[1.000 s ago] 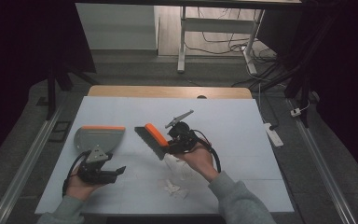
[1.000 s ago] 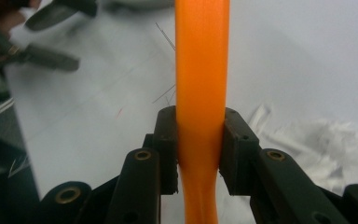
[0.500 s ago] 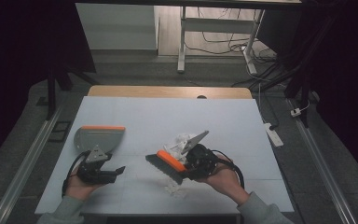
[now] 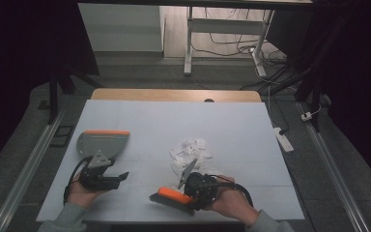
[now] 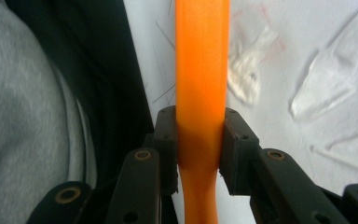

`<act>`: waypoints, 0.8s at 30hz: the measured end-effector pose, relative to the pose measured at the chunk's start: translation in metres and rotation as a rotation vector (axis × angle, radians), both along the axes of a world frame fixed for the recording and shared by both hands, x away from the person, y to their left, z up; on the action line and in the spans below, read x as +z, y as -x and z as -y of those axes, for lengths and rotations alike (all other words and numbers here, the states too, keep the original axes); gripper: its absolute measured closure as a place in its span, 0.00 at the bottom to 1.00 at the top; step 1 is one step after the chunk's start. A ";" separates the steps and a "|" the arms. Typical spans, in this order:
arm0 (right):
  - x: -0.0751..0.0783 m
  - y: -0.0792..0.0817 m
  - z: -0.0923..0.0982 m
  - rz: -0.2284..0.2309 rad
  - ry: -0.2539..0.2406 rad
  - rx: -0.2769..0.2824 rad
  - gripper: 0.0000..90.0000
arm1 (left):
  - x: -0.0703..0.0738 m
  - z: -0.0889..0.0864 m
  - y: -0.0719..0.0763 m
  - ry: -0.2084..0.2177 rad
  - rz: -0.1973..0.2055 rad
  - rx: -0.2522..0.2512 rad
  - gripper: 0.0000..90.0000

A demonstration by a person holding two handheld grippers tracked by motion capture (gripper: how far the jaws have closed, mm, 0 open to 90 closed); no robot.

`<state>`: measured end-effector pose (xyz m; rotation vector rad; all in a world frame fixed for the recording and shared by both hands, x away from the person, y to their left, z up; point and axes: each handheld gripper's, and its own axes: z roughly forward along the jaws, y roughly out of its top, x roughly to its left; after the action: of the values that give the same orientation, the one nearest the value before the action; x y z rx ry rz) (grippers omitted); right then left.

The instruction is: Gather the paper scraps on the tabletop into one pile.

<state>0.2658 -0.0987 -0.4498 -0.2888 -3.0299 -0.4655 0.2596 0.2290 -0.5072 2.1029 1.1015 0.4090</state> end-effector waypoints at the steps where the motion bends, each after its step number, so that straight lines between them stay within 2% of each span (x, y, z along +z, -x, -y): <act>1: 0.000 -0.001 -0.003 0.016 0.011 0.007 0.78 | 0.000 -0.001 0.000 -0.002 -0.001 0.000 0.31; 2: 0.000 -0.003 -0.005 0.025 0.030 -0.001 0.78 | 0.000 -0.001 0.000 0.000 -0.002 0.002 0.31; 8: -0.003 -0.024 -0.012 0.052 0.044 -0.001 0.78 | 0.000 -0.002 0.000 0.002 0.000 0.003 0.31; 10: -0.002 -0.031 -0.012 0.070 0.047 -0.019 0.78 | 0.000 -0.002 0.000 0.001 -0.001 0.002 0.31; 12: -0.001 -0.038 -0.010 0.087 0.042 -0.060 0.78 | -0.001 -0.002 -0.001 0.000 -0.002 0.002 0.31; 14: 0.000 -0.046 -0.008 0.130 0.061 -0.071 0.78 | -0.001 -0.002 -0.001 0.000 -0.004 0.002 0.31; 16: 0.002 -0.052 -0.006 0.156 0.059 -0.091 0.78 | -0.001 -0.002 -0.001 -0.003 -0.005 0.002 0.31; 18: 0.002 -0.060 -0.005 0.206 0.069 -0.119 0.78 | -0.001 -0.002 -0.001 -0.006 -0.005 0.004 0.31; 22: 0.005 -0.069 0.001 0.202 0.033 -0.150 0.78 | -0.002 -0.003 -0.001 -0.004 -0.007 0.003 0.31; 24: 0.010 -0.068 0.005 0.189 -0.011 -0.154 0.78 | -0.002 -0.003 -0.001 -0.004 -0.007 0.003 0.31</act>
<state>0.3343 -0.1035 -0.4399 -0.5088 -3.2009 -0.5493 0.2609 0.2321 -0.5089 2.1072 1.1094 0.4058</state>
